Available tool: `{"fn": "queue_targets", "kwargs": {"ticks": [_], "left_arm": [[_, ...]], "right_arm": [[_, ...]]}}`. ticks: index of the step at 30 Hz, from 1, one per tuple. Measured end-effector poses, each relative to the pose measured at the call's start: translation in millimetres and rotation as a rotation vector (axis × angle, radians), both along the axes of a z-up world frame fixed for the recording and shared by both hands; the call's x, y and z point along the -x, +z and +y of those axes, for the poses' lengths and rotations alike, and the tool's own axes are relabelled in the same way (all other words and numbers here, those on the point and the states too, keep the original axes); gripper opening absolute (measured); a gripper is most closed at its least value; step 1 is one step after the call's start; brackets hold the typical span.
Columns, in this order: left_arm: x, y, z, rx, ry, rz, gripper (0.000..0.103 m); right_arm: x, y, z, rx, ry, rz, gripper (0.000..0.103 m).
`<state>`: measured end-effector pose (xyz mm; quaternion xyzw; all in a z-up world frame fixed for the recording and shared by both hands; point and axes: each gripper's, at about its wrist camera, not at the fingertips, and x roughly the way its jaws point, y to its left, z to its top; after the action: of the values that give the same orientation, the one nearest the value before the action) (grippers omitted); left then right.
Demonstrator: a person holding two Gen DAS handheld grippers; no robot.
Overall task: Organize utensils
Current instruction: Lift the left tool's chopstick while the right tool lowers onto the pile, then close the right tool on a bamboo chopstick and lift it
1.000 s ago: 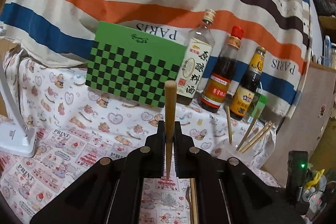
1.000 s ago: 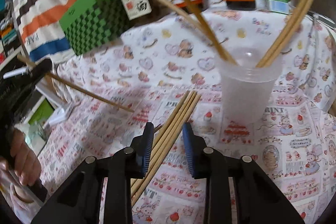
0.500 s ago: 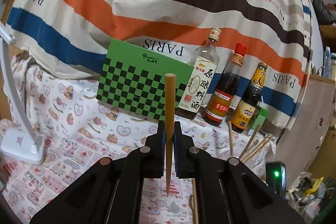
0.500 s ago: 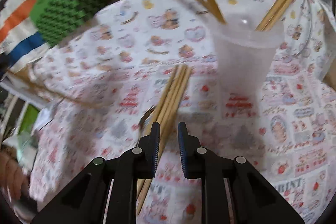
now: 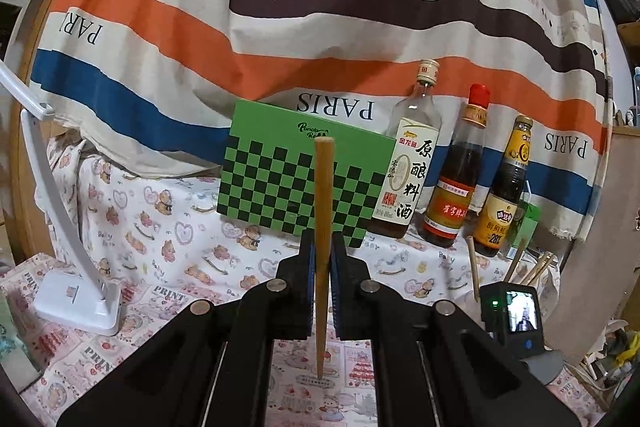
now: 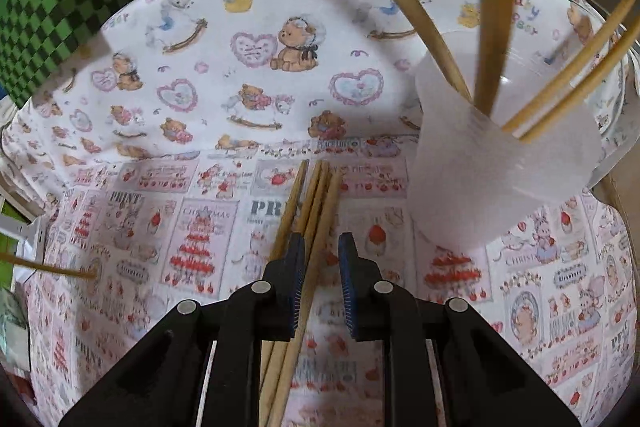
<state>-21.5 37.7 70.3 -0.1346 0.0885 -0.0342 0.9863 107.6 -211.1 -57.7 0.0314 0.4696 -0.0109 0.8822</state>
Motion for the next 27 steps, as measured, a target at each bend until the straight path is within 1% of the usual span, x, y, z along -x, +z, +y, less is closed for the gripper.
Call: {"fn": "queue_targets", "kwargs": {"ticks": [1, 2, 5, 7, 9, 11, 13, 14, 15, 17, 19, 21, 23, 27], "left_arm": [[0, 0, 0, -0.003, 0.005, 0.005, 0.006], [-1, 0, -1, -0.005, 0.005, 0.007, 0.006], [-2, -1, -2, -0.009, 0.008, 0.016, 0.006], [-3, -2, -2, -0.005, 0.007, 0.026, 0.006], [-5, -3, -2, -0.007, 0.019, 0.042, 0.006], [-10, -5, -3, -0.019, 0.043, 0.085, 0.006], [-17, -9, 1, 0.010, 0.015, 0.121, 0.006], [-21, -11, 4, 0.022, 0.013, 0.153, 0.006], [-24, -14, 6, 0.033, 0.013, 0.165, 0.006], [-25, -15, 9, 0.044, 0.006, 0.166, 0.006], [-23, -14, 13, 0.080, -0.021, 0.157, 0.006], [-21, -12, 16, 0.103, -0.042, 0.143, 0.006], [-16, -8, 15, 0.095, -0.047, 0.116, 0.006], [-6, -1, 10, 0.061, -0.030, 0.052, 0.006]], "right_arm": [[-2, -2, 0, 0.003, -0.007, 0.004, 0.012], [-3, -4, 1, -0.001, -0.013, 0.013, 0.005], [-7, -11, 1, -0.029, -0.016, 0.034, 0.005], [-7, -9, 2, -0.002, -0.037, 0.019, 0.005], [-10, -10, 4, -0.006, -0.028, 0.026, 0.005], [-12, -9, 5, 0.006, -0.027, 0.029, 0.005], [-13, -7, 9, 0.047, -0.027, 0.030, 0.005], [-16, -8, 10, 0.062, -0.023, 0.031, 0.005], [-17, -8, 12, 0.071, -0.022, 0.033, 0.005], [-20, -6, 11, 0.054, -0.030, 0.047, 0.005], [-22, -4, 9, 0.038, -0.035, 0.058, 0.005], [-25, -2, 8, 0.049, -0.027, 0.064, 0.005], [-27, 0, 12, 0.087, 0.002, 0.065, 0.005], [-31, 1, 3, 0.030, -0.019, 0.097, 0.005]]}}
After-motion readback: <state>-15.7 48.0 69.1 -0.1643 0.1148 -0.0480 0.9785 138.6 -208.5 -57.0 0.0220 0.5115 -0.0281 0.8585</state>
